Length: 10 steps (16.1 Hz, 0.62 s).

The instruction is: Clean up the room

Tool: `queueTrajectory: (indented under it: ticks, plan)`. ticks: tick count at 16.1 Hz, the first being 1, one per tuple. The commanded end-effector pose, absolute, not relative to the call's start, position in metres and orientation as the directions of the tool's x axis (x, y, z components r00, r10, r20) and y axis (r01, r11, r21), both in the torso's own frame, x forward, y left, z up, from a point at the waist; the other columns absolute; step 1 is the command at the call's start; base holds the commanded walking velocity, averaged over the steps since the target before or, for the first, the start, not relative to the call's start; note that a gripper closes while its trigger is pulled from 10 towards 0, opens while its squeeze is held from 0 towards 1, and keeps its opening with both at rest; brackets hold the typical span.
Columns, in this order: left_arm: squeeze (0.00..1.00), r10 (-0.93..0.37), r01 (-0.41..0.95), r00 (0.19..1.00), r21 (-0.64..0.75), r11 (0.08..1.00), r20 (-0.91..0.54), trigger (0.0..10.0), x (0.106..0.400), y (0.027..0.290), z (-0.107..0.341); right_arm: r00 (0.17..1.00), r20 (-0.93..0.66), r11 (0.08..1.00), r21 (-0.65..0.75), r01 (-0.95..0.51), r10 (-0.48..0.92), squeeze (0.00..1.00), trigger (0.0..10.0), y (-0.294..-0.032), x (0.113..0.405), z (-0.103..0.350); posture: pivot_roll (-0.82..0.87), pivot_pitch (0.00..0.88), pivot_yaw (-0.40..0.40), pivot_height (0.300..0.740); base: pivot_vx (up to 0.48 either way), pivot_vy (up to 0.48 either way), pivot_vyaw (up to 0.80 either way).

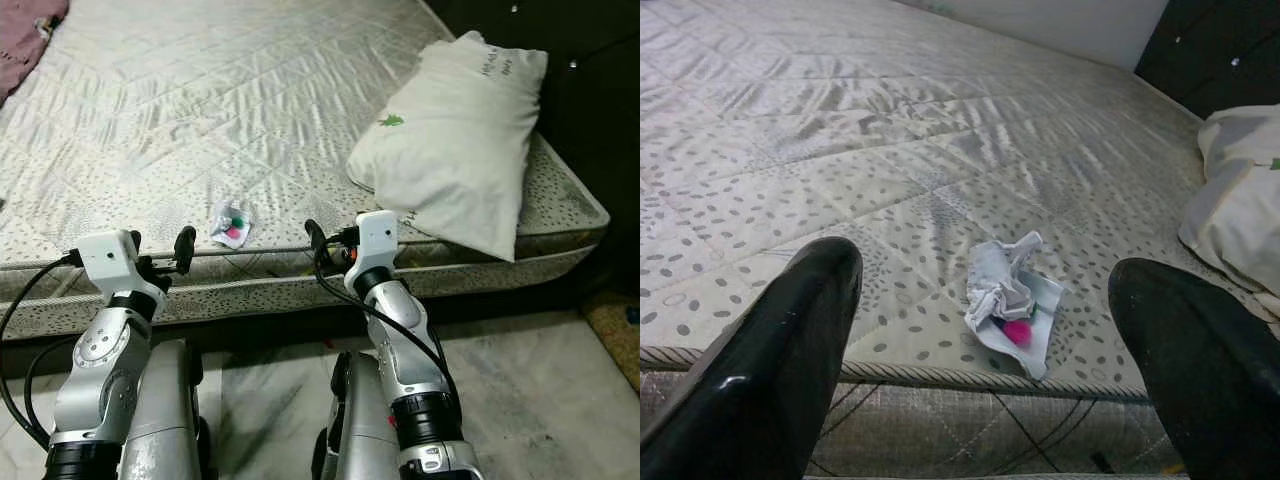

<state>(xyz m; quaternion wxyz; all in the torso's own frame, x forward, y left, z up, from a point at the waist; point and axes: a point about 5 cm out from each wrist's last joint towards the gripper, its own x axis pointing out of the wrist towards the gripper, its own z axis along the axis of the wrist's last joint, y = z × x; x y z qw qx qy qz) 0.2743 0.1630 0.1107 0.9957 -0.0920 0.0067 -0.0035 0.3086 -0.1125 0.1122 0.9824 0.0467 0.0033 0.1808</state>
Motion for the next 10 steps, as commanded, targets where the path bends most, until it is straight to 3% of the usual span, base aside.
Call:
queueTrajectory:
  ticks: [1,3,7,10]
  plan:
    - [0.00,-0.011,0.008,1.000,-0.186,0.983,-0.015,10.0,0.2746,0.1620,0.1110,0.929,0.021,0.923,0.100,-0.371,0.370,0.00,10.0,-0.1125,0.3096,0.1141,0.05,0.107,-0.099,0.502,0.000,0.000,0.00]
    - [0.00,-0.010,0.007,1.000,-0.185,0.983,-0.014,10.0,0.2746,0.1620,0.1112,0.932,-0.003,0.928,0.085,-0.362,0.363,0.00,10.0,-0.1128,0.3102,0.1121,0.05,0.107,-0.099,0.482,0.000,0.000,0.00]
    - [0.00,-0.008,0.005,1.000,-0.181,0.983,-0.012,10.0,0.2753,0.1619,0.1112,0.927,-0.006,0.924,0.078,-0.374,0.375,0.00,10.0,-0.1119,0.3110,0.1117,0.05,0.098,-0.098,0.482,0.000,0.000,0.00]
    - [0.00,-0.030,0.030,1.000,-0.185,0.982,0.003,10.0,0.2748,0.1596,0.1130,0.917,-0.003,0.916,0.055,-0.397,0.398,0.00,10.0,-0.1080,0.3103,0.1119,0.06,0.092,-0.100,0.482,0.000,0.000,0.75]
